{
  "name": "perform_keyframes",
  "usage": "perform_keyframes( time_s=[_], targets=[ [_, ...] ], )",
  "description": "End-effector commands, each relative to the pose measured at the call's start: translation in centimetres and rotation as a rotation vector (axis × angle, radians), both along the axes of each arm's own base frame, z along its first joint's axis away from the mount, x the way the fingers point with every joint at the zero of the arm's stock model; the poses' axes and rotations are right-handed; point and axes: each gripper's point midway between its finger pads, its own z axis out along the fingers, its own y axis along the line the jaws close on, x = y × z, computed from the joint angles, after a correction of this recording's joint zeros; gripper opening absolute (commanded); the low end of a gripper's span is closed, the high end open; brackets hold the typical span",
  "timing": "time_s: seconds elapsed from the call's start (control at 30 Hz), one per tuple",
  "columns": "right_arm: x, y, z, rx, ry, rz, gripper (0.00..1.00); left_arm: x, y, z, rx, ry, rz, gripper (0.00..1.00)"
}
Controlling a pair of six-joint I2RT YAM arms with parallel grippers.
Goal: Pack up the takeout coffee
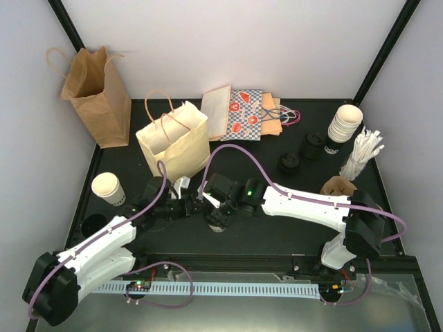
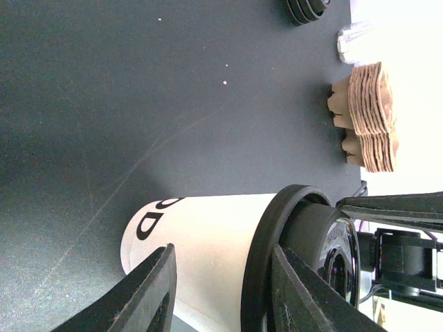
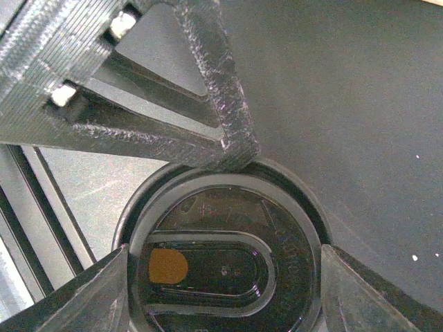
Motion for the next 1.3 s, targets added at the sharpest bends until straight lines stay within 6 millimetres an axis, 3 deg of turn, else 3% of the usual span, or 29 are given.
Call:
perform_keyframes(
  time_s=[0.0,0.27,0.63,0.9,1.27],
  targets=[
    [-2.4,-4.1,-5.9,-0.231,0.141,-0.042,0.69,-3.9,-0.3,-2.0,0.025,0.141,-0.090,0.39],
    [-2.3,-4.1,-6.0,-0.231,0.137,-0.064,0.68,-4.7,0.3,-1.4,0.012,0.130,-0.064,0.39],
    [-2.2,-4.3,-6.3,-0.231,0.136,-0.081,0.68,-5.6,0.1,-4.6,0.080,0.168,-0.058,0.36],
    [-0.3,-5.2,-6.1,-0.264,0.081,-0.165,0.68,-6.0,-0.6,-1.8,0.045,0.138,-0.085,0.38],
    [-0.7,-4.8,-5.8,-0.240,0.094,-0.133,0.68,-7.2,-1.8,1.1,-0.123,0.140,-0.137,0.42]
  ],
)
